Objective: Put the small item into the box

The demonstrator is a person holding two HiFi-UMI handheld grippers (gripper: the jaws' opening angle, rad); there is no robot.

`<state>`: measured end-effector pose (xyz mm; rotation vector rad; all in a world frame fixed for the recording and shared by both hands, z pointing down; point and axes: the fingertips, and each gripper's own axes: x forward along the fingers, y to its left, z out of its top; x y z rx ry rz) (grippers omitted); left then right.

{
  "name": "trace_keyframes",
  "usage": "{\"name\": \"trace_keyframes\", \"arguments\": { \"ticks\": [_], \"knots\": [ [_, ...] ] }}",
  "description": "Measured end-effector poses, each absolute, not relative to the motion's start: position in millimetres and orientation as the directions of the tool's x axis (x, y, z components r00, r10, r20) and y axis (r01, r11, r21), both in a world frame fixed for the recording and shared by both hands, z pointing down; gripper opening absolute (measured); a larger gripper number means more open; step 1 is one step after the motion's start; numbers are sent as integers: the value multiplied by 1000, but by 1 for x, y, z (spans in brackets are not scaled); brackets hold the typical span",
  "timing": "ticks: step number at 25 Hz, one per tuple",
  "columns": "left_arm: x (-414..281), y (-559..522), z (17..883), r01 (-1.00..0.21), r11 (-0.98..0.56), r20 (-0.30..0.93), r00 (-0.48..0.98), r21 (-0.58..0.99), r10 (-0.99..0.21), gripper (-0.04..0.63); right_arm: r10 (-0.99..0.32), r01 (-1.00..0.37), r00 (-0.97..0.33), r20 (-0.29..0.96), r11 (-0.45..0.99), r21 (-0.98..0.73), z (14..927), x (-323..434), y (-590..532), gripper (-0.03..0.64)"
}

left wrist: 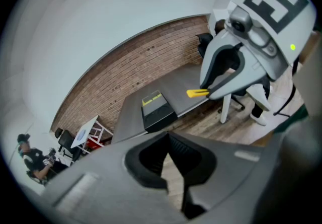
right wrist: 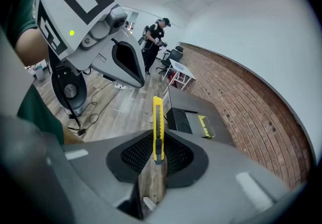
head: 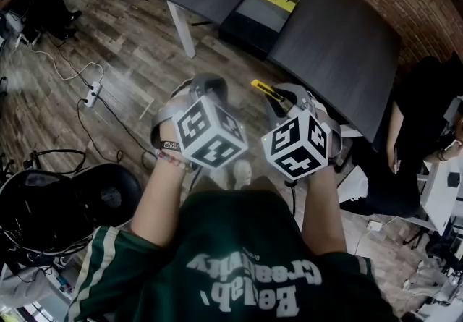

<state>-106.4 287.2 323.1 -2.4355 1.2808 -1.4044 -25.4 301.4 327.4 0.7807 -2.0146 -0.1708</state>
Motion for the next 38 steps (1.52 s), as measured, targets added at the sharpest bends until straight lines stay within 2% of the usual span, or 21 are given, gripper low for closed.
{"name": "trace_keyframes", "arguments": {
  "ticks": [38],
  "knots": [
    [-135,280,327,-610,-664,687,254,-433,-681,3,-601,-461,-368,709,780,422,329,-60,293,71]
  ]
}}
